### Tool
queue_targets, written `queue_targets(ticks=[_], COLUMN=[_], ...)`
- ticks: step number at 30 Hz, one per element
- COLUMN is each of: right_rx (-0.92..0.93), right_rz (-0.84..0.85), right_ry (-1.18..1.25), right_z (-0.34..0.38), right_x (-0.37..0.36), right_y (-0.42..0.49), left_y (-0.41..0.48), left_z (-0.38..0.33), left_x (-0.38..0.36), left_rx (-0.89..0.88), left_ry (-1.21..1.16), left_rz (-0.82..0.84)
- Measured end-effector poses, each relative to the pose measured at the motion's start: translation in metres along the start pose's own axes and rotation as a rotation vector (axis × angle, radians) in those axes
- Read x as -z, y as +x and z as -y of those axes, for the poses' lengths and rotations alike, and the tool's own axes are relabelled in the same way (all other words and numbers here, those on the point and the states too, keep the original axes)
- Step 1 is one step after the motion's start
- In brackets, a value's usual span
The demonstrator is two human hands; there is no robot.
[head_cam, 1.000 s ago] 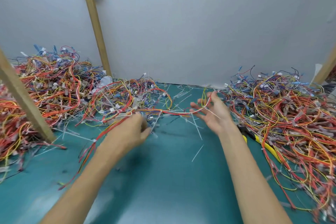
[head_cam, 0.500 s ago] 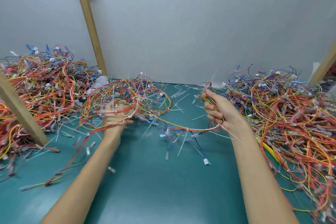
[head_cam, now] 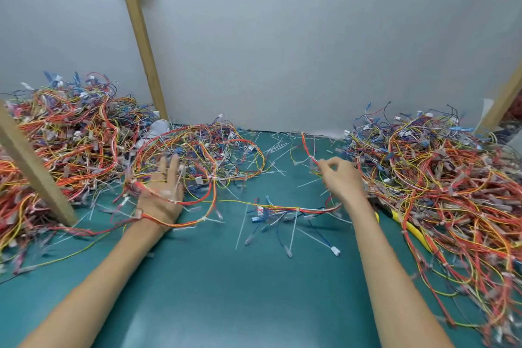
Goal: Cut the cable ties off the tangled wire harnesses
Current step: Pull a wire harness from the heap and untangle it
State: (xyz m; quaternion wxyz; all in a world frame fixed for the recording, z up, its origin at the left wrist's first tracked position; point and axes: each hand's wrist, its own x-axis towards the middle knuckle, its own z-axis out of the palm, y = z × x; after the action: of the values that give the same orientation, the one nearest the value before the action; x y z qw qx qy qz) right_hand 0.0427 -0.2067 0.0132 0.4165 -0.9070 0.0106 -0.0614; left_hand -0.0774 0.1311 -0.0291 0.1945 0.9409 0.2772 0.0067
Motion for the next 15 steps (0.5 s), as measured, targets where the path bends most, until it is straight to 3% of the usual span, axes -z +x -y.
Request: queue_targets(ticks=[2, 3, 6, 8, 9, 11, 13, 15], right_rx=[0.015, 0.026, 0.084, 0.189, 0.290, 0.532, 0.691, 0.719], right_rz=[-0.033, -0.037, -0.059, -0.186, -0.271, -0.337, -0.184, 0.099], right_ry=[0.000, 0.001, -0.177, -0.417, -0.446, -0.381, -0.336, -0.313], right_z=[0.002, 0.004, 0.008, 0.012, 0.016, 0.025, 0.034, 0.041], right_x=[-0.003, -0.004, -0.004, -0.003, -0.004, -0.008, -0.019, -0.036], right_y=[-0.001, -0.002, -0.007, -0.018, -0.026, -0.046, -0.065, -0.081], left_y=[-0.004, -0.017, -0.050, -0.069, -0.075, -0.087, -0.094, -0.086], left_z=[-0.017, -0.026, -0.035, -0.037, -0.039, -0.044, -0.054, -0.067], left_x=[-0.006, -0.007, -0.013, -0.009, -0.002, 0.015, 0.027, 0.034], left_rx=[-0.293, -0.376, -0.330, -0.352, -0.370, -0.436, -0.434, -0.378], left_ry=[0.164, 0.285, 0.677, 0.749, 0.691, 0.539, 0.232, -0.319], left_rz=[-0.203, -0.226, -0.089, 0.100, 0.159, 0.127, 0.110, 0.238])
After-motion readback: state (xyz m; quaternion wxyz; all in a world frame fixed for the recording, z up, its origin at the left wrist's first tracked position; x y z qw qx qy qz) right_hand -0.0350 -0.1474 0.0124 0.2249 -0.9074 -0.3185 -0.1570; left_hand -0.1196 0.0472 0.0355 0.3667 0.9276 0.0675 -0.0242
